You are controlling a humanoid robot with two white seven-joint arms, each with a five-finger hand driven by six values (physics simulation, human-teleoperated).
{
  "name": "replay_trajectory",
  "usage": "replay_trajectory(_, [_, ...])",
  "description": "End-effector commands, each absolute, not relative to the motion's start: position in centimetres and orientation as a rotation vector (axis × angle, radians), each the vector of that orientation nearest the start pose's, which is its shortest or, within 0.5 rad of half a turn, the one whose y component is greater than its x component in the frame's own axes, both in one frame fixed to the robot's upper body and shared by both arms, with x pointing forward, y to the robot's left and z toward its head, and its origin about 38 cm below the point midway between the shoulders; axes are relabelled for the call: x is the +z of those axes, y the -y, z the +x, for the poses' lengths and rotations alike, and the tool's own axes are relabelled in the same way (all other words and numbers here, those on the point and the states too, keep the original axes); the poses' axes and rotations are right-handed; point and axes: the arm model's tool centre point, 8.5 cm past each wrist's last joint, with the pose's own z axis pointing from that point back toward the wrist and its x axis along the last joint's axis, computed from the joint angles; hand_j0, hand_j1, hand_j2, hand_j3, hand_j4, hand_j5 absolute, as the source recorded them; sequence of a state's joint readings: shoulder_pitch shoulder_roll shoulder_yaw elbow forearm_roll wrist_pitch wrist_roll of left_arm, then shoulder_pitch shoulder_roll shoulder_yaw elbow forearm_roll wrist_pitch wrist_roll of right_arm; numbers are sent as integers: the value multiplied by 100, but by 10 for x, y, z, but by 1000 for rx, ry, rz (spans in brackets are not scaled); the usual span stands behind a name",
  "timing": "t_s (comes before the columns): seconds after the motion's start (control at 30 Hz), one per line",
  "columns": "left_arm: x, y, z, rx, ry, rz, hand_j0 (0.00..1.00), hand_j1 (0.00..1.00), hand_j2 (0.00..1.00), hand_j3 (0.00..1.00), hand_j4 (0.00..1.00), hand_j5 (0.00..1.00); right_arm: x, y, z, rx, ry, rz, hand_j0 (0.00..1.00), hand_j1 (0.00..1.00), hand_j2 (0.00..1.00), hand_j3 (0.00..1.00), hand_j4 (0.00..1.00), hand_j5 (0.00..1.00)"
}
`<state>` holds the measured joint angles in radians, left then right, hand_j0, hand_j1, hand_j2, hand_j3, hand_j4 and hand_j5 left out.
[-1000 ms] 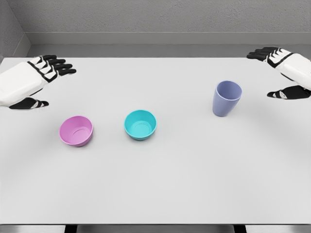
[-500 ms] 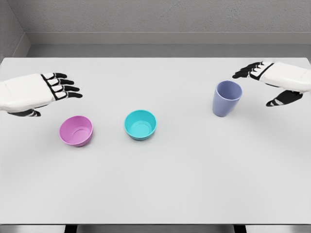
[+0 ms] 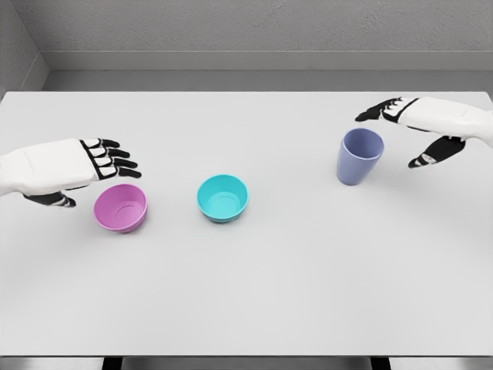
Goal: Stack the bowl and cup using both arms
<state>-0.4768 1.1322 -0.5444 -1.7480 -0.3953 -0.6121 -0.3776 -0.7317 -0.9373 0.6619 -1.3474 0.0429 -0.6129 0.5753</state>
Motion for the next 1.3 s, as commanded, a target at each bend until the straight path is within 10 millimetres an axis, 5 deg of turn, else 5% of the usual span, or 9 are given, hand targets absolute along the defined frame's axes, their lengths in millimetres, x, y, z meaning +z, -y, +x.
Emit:
replay_trajectory(0.0, [242, -331, 362, 3008, -1860, -607, 100, 100, 100, 100, 100, 100, 242, 350, 444, 1855, 1458, -206, 100, 100, 100, 100, 100, 100])
replay_trajectory(1.27, [201, -313, 368, 3057, -1815, -514, 100, 100, 100, 100, 100, 100, 239, 335, 467, 1759, 1520, -129, 100, 100, 100, 100, 100, 100])
